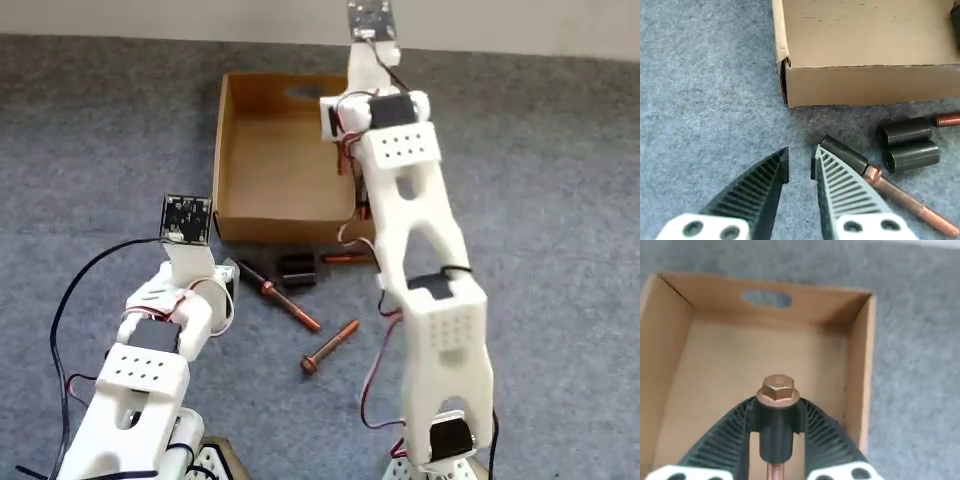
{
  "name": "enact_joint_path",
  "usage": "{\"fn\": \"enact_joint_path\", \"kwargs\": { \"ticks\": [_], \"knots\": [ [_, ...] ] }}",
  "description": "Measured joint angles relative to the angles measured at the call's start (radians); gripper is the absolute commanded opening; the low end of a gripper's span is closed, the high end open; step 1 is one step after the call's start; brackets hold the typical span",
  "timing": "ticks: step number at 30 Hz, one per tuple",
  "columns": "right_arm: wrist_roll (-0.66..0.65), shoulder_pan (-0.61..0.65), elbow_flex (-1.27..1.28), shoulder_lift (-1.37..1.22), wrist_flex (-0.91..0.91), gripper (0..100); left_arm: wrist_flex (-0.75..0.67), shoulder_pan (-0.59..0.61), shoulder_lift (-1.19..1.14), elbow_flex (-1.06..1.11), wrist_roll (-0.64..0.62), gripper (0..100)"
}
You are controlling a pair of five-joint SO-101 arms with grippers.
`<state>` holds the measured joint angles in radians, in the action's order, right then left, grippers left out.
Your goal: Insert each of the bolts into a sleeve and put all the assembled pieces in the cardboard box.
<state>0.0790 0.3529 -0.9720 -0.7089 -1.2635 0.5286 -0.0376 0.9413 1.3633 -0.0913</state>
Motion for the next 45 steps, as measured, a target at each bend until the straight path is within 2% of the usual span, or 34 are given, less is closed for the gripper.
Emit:
{"fn": "enact_joint_path", "kwargs": {
  "ticks": [5, 9, 45],
  "knots": [
    [0.0, -0.006, -0.261, -0.212, -0.123, 0.7, 0.0, 0.0, 0.0, 0.0, 0.0, 10],
    [0.0, -0.006, -0.351, -0.295, -0.166, 0.7, 0.0, 0.0, 0.0, 0.0, 0.0, 10],
    [0.0, -0.012, -0.373, -0.404, -0.292, 0.7, -0.002, 0.0, 0.0, 0.0, 0.0, 10]
  ]
}}
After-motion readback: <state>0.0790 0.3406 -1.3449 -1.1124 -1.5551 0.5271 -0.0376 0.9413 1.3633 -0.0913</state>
